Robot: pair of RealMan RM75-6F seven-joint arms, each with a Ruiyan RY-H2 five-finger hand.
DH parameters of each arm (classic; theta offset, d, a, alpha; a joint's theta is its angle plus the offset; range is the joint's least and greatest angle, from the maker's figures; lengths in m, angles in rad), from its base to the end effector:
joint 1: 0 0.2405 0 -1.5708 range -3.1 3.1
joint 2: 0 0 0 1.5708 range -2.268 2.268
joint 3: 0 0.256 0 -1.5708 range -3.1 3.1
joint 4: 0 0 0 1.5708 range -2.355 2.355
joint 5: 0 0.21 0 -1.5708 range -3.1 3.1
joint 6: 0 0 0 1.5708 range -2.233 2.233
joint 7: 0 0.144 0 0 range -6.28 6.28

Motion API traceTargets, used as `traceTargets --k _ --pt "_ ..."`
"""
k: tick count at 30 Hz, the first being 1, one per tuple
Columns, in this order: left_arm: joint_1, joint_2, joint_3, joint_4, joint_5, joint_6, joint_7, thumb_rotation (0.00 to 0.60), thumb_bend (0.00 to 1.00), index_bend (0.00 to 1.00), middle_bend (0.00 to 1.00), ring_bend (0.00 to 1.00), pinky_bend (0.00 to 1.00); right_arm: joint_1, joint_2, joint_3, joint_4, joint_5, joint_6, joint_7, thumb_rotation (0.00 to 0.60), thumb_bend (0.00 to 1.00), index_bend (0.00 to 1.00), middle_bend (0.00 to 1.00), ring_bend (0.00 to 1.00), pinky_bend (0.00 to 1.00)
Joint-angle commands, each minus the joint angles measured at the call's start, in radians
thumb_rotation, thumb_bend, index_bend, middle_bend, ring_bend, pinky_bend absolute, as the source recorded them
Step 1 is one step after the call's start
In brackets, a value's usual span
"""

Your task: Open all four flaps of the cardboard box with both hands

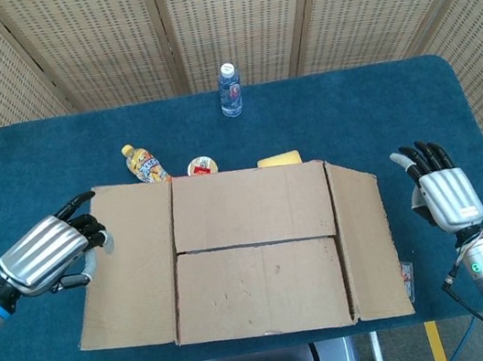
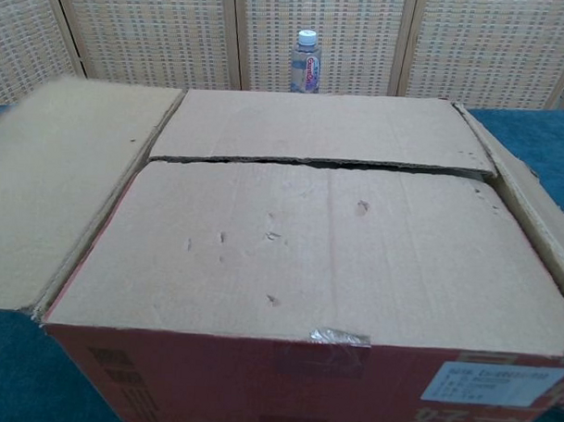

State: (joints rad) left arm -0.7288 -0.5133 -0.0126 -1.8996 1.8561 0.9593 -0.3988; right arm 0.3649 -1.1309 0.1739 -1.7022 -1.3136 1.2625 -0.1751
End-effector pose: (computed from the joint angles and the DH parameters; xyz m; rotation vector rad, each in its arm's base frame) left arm -0.1422 0.2831 0.2238 -2.2236 -0.6739 -0.8409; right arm -0.2463 -0.2814 0.1427 1.5021 -0.8483 0.9410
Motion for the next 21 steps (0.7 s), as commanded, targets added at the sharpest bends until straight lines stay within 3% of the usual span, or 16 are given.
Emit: traceTargets --k 1,4,9,14,18,21 --pt "0.022 -0.024 0.004 0.013 -0.014 0.013 0.02 0.095 0.79 0.5 0.46 0.33 0.02 -0.002 -0.001 -0.002 0.0 -0.001 0.001 0.001 0.6 1.0 0.14 0.12 0.0 0.05" --pt "0.061 -0.076 -0.006 0.026 -0.059 0.052 0.089 0.095 0.7 0.49 0.39 0.3 0.02 -0.005 -0.005 -0.005 0.001 -0.004 0.006 0.003 0.6 1.0 0.14 0.12 0.0 0.05" --pt "0.122 -0.182 -0.034 0.028 -0.151 0.128 0.241 0.097 0.47 0.35 0.23 0.2 0.02 -0.011 -0.012 -0.008 0.007 -0.011 0.018 0.004 0.6 0.98 0.14 0.12 0.0 0.05" --pt "0.172 -0.309 -0.054 0.036 -0.22 0.202 0.383 0.099 0.35 0.21 0.12 0.09 0.02 -0.02 -0.03 -0.009 0.023 -0.02 0.043 0.0 0.6 0.87 0.13 0.09 0.0 0.04" --pt "0.182 -0.387 -0.059 0.04 -0.26 0.202 0.458 0.105 0.26 0.15 0.07 0.04 0.02 -0.027 -0.047 -0.01 0.04 -0.024 0.06 0.001 0.6 0.79 0.13 0.09 0.0 0.03" --pt "0.182 -0.428 -0.061 0.037 -0.282 0.192 0.486 0.107 0.25 0.12 0.04 0.01 0.02 -0.031 -0.055 -0.011 0.05 -0.022 0.064 0.0 0.6 0.75 0.12 0.09 0.0 0.02"
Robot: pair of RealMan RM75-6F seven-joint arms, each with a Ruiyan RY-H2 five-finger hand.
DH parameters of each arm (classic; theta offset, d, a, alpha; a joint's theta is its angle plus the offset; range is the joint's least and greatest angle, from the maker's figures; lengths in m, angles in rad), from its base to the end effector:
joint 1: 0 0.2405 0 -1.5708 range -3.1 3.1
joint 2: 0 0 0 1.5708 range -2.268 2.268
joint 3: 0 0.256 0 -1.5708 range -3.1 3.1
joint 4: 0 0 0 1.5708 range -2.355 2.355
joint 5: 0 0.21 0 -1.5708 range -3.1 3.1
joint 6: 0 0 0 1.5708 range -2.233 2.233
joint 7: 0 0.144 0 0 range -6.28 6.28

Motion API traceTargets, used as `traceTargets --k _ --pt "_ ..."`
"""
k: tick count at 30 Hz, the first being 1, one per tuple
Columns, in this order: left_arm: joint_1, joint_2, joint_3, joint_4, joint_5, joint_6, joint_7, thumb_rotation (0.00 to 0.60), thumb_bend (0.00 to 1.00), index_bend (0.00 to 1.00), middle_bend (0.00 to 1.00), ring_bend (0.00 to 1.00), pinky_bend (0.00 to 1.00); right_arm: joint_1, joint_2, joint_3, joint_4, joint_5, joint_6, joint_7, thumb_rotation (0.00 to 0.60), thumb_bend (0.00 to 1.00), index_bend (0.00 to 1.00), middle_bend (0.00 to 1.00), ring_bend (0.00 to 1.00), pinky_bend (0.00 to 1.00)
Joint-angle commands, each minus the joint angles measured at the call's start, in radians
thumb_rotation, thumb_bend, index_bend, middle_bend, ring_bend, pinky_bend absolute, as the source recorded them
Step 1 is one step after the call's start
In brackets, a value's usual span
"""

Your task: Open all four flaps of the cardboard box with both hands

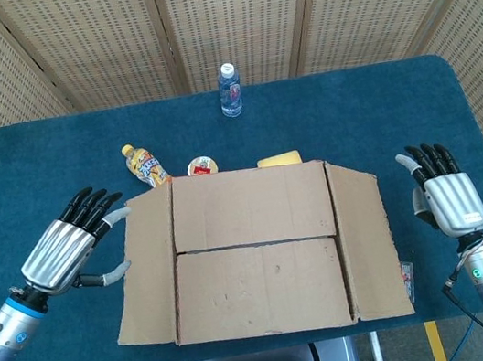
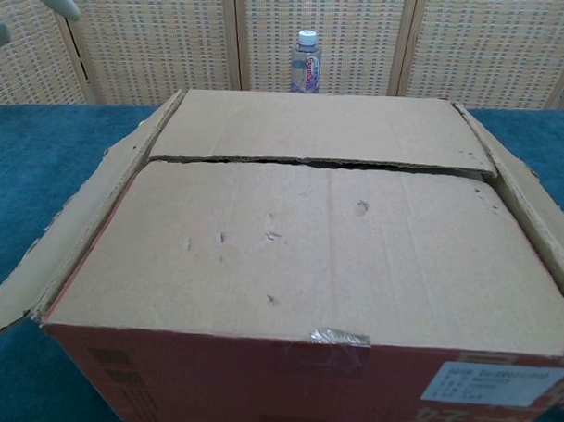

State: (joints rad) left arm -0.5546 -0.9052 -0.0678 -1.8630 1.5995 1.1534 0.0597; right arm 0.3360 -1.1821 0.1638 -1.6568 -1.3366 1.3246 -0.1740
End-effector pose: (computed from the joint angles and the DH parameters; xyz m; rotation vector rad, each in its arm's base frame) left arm -0.1682 0.2790 0.1548 -1.9563 -0.6553 -1.0290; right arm -0.2553 -0.2738 0.1368 1.4587 -0.8273 0.9578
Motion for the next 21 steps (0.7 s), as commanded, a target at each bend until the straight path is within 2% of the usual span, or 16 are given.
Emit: traceTargets --k 1,7,12,13,17,21 --pt "0.005 -0.047 -0.007 0.001 -0.032 -0.008 0.037 0.107 0.25 0.12 0.03 0.0 0.02 -0.002 -0.006 0.0 0.007 0.001 0.002 -0.002 0.6 0.74 0.12 0.08 0.0 0.02" --pt "-0.016 -0.122 -0.024 -0.007 -0.086 -0.041 0.108 0.105 0.23 0.07 0.0 0.0 0.01 -0.006 -0.019 0.002 0.019 -0.001 0.013 -0.001 0.6 0.72 0.12 0.08 0.0 0.01" --pt "-0.045 -0.163 -0.038 -0.014 -0.129 -0.085 0.16 0.11 0.26 0.03 0.0 0.0 0.0 -0.007 -0.021 0.003 0.024 0.001 0.01 0.005 0.6 0.72 0.12 0.08 0.0 0.01" --pt "-0.053 -0.168 -0.041 -0.019 -0.14 -0.099 0.17 0.138 0.27 0.02 0.0 0.0 0.0 -0.007 -0.021 0.004 0.025 0.001 0.01 0.007 0.6 0.72 0.12 0.08 0.0 0.01" --pt "-0.091 -0.193 -0.066 -0.042 -0.201 -0.143 0.22 0.363 0.31 0.01 0.0 0.0 0.0 -0.009 -0.021 0.004 0.027 -0.002 0.011 0.014 0.6 0.72 0.12 0.08 0.0 0.01" --pt "-0.124 -0.221 -0.087 -0.053 -0.259 -0.166 0.292 0.442 0.31 0.0 0.0 0.0 0.0 -0.01 -0.019 0.007 0.029 -0.001 0.011 0.018 0.6 0.72 0.12 0.08 0.0 0.01"
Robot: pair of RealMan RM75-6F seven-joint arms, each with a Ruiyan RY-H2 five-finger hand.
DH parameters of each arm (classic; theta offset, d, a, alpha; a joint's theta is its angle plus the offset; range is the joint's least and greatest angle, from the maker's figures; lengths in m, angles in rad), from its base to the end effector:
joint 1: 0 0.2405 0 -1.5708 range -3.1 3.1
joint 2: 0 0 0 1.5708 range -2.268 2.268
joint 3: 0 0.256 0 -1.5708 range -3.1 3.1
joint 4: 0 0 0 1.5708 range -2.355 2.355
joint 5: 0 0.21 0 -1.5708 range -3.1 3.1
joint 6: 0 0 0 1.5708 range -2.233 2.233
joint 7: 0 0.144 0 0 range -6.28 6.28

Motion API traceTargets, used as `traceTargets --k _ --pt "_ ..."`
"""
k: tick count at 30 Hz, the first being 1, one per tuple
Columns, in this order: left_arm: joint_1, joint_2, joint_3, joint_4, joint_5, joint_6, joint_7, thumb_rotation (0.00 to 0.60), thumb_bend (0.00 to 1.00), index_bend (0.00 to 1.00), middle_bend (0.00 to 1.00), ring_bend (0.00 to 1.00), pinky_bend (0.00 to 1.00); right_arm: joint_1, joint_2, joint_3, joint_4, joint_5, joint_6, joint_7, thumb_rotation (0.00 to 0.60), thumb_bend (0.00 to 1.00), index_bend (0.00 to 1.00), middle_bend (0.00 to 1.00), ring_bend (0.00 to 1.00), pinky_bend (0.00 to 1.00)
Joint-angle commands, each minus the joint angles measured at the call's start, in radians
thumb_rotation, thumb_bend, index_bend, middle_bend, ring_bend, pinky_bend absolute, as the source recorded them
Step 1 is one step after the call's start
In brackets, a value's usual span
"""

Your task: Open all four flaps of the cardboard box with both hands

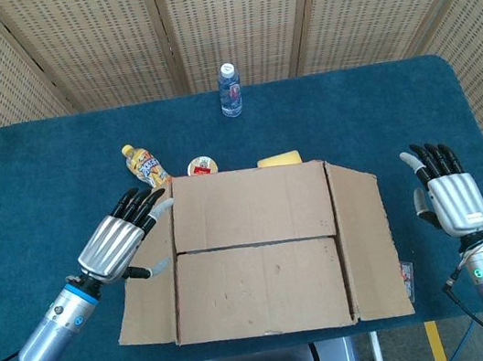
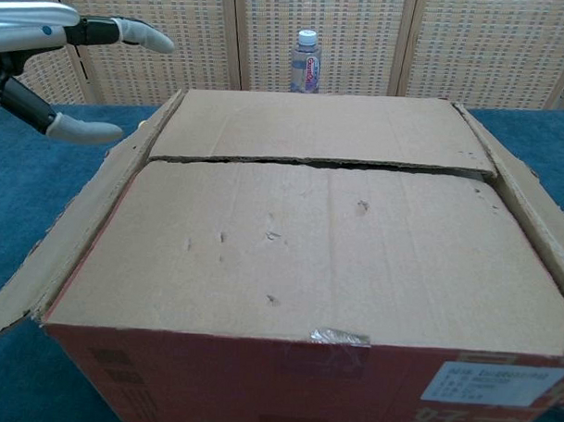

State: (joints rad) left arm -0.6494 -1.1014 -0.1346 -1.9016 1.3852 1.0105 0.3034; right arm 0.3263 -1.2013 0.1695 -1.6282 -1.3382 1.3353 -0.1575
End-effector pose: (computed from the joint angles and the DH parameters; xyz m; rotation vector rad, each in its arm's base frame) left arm -0.1300 0.2948 0.0922 -2.0115 -0.7154 -1.0003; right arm -0.2607 -0.2736 0.1357 1.4351 -0.8299 0.9657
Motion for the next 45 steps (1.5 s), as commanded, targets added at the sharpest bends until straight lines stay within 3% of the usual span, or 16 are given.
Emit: traceTargets --k 1,13,29,45 --pt "-0.034 -0.028 -0.022 -0.017 -0.052 -0.026 0.056 0.453 0.31 0.0 0.0 0.0 0.0 -0.001 0.001 0.001 0.001 0.0 0.0 0.003 0.6 0.72 0.12 0.08 0.0 0.01" --pt "-0.088 -0.075 -0.038 -0.046 -0.142 -0.055 0.129 0.472 0.3 0.0 0.0 0.0 0.0 -0.009 0.01 0.005 0.008 0.004 0.001 0.023 0.6 0.72 0.12 0.08 0.0 0.01" --pt "-0.137 -0.177 -0.019 -0.017 -0.246 -0.027 0.271 0.472 0.28 0.0 0.0 0.0 0.0 -0.018 0.018 0.006 0.015 -0.002 0.005 0.047 0.6 0.72 0.12 0.08 0.0 0.01" --pt "-0.153 -0.257 -0.032 0.052 -0.284 0.042 0.282 0.471 0.28 0.0 0.0 0.0 0.0 -0.032 0.025 0.009 0.02 0.004 0.014 0.058 0.6 0.72 0.12 0.08 0.0 0.01"
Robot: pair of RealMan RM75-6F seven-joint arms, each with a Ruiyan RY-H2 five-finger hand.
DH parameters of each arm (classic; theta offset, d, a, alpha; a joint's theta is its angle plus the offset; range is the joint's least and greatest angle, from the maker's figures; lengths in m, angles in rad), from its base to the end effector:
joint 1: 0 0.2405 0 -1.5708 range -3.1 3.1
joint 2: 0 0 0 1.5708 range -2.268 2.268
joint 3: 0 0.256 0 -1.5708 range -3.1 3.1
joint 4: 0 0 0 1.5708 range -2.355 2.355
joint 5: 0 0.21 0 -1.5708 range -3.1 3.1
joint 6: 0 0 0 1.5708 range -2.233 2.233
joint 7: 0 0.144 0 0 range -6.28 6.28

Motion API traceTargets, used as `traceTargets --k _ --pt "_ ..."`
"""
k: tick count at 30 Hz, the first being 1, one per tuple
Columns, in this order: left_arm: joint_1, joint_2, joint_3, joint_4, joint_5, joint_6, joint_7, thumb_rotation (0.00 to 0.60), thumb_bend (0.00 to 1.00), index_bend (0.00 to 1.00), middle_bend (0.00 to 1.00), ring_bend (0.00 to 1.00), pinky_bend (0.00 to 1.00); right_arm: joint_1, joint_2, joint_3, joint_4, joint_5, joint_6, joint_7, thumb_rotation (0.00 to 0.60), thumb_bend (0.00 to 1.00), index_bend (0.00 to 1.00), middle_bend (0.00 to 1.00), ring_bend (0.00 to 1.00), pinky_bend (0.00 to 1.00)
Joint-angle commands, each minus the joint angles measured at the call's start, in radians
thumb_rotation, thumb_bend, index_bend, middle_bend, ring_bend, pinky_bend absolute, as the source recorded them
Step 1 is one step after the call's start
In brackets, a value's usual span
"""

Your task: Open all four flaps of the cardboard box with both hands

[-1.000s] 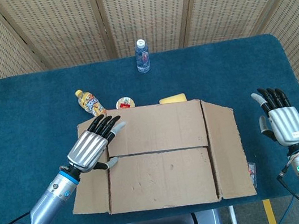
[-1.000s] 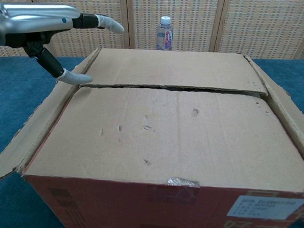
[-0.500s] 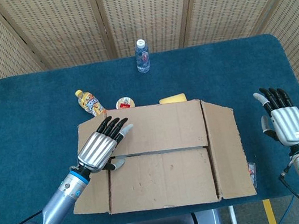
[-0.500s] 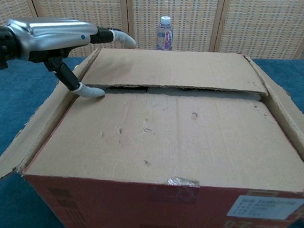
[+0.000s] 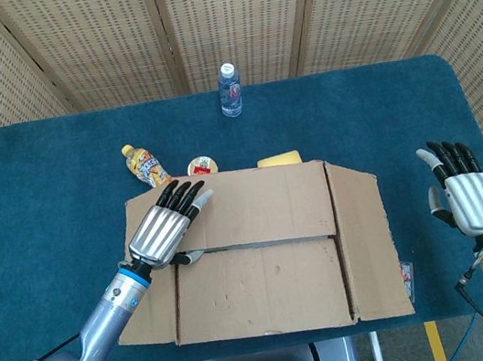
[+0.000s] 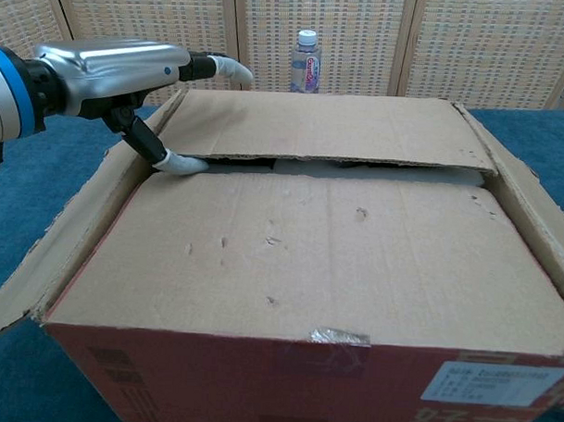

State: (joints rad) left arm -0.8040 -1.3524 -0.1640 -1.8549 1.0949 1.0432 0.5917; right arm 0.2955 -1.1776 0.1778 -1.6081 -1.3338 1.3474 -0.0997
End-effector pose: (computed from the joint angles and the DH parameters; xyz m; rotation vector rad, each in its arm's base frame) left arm -0.0844 0.3124 0.0317 -1.9995 -0.7149 -0.9757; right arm -0.2745 -0.2689 0.1492 1.3851 -0.8474 0.9675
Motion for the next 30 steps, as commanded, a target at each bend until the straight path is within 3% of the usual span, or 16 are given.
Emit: traceTargets --k 1,13,23,30 --pt "0.002 -0.009 -0.004 0.009 0.01 0.016 -0.01 0.471 0.28 0.0 0.0 0.0 0.0 -0.003 0.002 0.0 -0.002 -0.001 0.003 0.0 0.6 0.72 0.12 0.08 0.0 0.01" --pt "0.03 0.012 -0.035 0.023 0.099 0.09 -0.116 0.471 0.28 0.0 0.0 0.0 0.0 -0.001 0.002 0.002 -0.002 -0.003 -0.001 0.002 0.6 0.72 0.12 0.08 0.0 0.01" --pt "-0.001 0.036 -0.124 0.095 0.076 0.09 -0.169 0.473 0.28 0.0 0.0 0.0 0.0 0.003 0.0 0.004 -0.004 -0.001 -0.01 -0.005 0.6 0.72 0.12 0.08 0.0 0.01" --pt "-0.081 0.003 -0.193 0.222 0.012 0.04 -0.159 0.47 0.28 0.0 0.0 0.0 0.0 0.001 0.009 0.004 -0.023 0.003 -0.011 -0.015 0.6 0.72 0.12 0.08 0.0 0.01"
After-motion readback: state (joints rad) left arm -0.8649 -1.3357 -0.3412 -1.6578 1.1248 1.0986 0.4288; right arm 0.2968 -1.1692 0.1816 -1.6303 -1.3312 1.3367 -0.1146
